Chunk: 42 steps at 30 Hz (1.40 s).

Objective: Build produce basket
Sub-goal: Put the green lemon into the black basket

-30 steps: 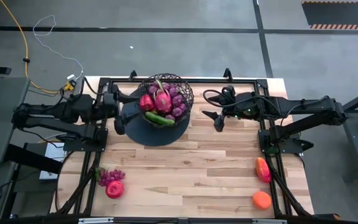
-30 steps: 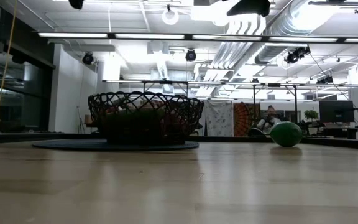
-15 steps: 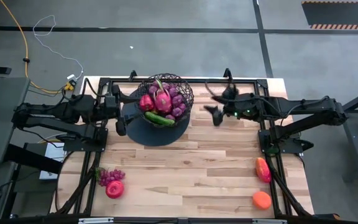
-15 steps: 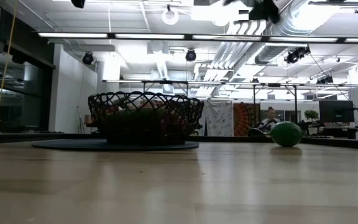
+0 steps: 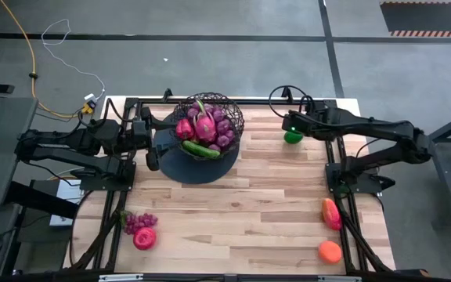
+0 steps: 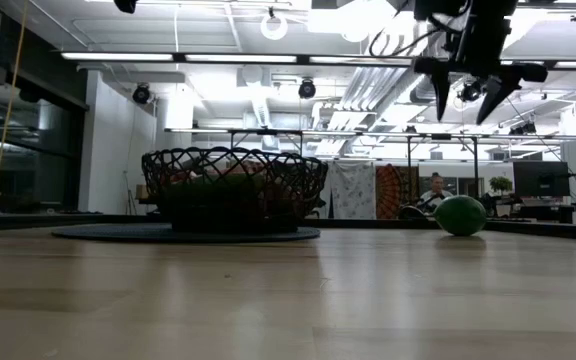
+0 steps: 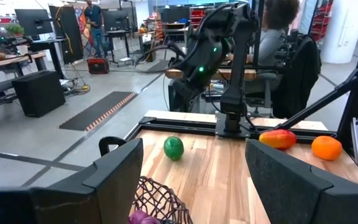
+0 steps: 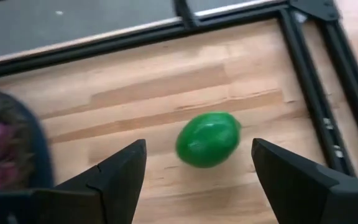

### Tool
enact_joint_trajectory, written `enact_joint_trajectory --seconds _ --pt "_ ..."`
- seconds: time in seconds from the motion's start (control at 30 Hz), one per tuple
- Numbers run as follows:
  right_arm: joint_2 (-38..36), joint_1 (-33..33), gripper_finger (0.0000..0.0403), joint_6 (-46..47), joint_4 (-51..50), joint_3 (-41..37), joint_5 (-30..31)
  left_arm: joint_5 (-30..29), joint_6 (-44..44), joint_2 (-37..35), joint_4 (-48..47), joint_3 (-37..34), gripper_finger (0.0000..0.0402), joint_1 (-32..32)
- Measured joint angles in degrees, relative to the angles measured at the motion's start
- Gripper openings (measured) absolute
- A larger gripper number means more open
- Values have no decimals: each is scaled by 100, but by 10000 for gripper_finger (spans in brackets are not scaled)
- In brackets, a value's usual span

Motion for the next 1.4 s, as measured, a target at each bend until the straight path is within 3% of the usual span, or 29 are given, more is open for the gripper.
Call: enact_joint_trajectory --seconds 0.4,0.53,0.73,0.93,1.4 --pt "946 -797 282 406 25 -272 -479 -6 6 0 0 1 273 1" --pt "510 -897 280 763 716 -1381 -1195 -6 6 0 -2 1 273 0" --pt "-466 -899 271 1129 2308 -2305 -1316 -89 8 0 -2 1 273 1" --pt "-417 -1076 271 1473 2752 -2371 -1109 -96 8 0 0 1 273 1" --pt "710 -1761 271 1875 3451 -2352 -1735 -96 8 0 0 1 273 1"
